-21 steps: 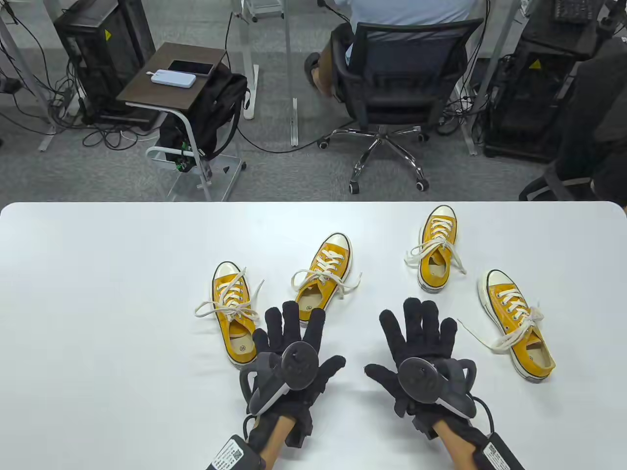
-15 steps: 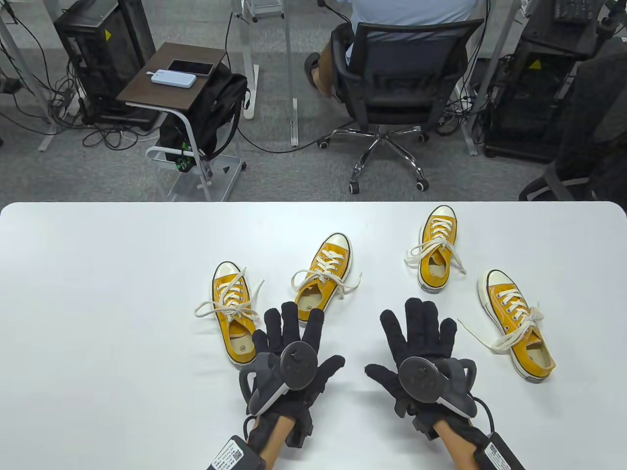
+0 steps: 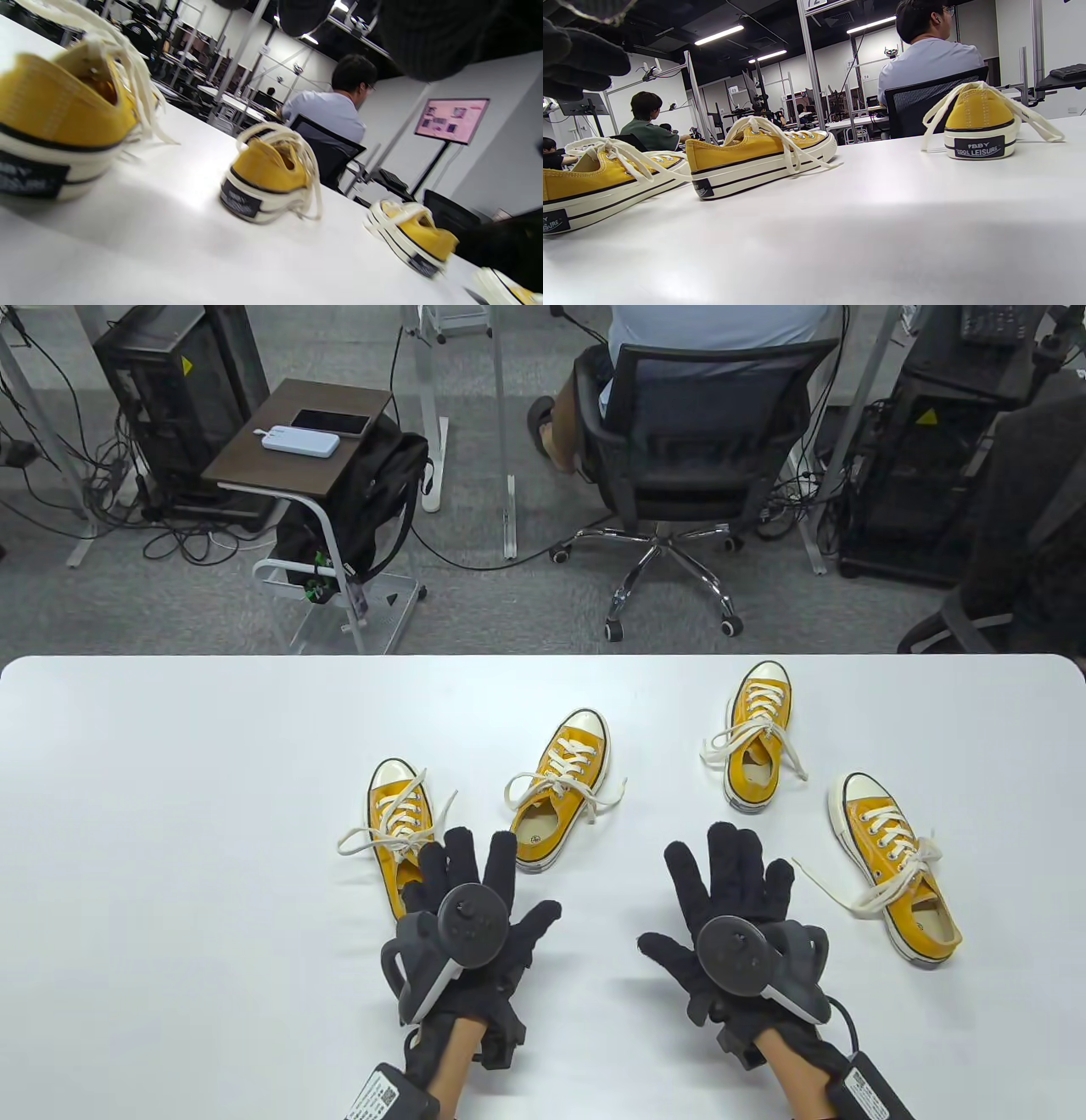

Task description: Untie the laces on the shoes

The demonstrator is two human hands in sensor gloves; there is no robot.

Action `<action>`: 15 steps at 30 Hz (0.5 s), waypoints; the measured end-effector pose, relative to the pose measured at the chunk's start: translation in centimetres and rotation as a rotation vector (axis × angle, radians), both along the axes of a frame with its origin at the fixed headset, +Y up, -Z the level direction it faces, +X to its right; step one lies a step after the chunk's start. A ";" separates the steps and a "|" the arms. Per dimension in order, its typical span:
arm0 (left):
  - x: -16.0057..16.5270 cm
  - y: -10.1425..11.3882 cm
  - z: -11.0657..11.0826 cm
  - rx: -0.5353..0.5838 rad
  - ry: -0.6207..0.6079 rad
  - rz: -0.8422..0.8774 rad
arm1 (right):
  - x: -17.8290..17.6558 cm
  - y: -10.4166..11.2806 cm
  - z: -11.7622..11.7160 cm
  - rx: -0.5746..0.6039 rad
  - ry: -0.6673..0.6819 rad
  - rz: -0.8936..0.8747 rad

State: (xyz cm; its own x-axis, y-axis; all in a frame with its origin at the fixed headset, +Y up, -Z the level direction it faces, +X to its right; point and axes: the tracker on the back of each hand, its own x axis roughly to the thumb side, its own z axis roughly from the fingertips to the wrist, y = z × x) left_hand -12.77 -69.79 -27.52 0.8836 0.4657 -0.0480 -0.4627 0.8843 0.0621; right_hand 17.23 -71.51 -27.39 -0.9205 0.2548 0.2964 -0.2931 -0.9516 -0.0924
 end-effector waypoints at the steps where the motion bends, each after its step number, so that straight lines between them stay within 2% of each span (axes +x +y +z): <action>1: -0.5 0.2 -0.1 -0.003 0.017 0.003 | 0.1 0.0 0.0 0.001 -0.001 -0.001; 6: -4.8 1.1 -1.0 -0.028 0.149 -0.051 | 0.7 0.4 -0.1 0.000 -0.015 -0.032; 10: -7.9 0.6 -1.2 -0.088 0.221 -0.112 | 1.0 0.5 -0.2 -0.004 -0.019 -0.044; 15: -7.2 -1.0 -0.7 -0.094 0.144 -0.207 | 1.0 0.6 -0.2 -0.013 -0.018 -0.052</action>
